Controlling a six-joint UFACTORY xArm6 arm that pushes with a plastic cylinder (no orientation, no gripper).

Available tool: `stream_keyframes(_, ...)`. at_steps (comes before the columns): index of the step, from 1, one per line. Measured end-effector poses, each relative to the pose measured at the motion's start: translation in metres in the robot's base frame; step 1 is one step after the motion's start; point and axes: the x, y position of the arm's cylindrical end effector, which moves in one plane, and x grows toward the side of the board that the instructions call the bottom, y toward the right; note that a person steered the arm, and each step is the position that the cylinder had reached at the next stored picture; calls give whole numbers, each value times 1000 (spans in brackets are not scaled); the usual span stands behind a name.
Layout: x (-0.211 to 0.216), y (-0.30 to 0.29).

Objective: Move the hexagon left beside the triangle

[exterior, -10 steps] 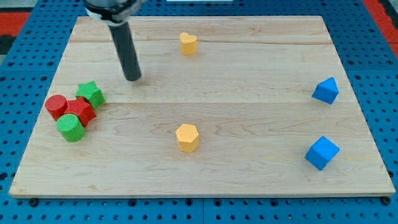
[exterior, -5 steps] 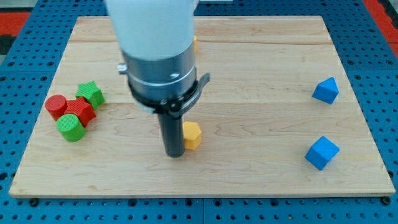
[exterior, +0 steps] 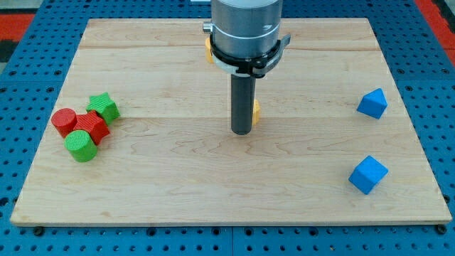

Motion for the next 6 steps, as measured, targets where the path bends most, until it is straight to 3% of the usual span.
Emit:
stream_keyframes(2,-15,-24)
stream_keyframes(4,-44,57)
stream_keyframes(6,-31,112)
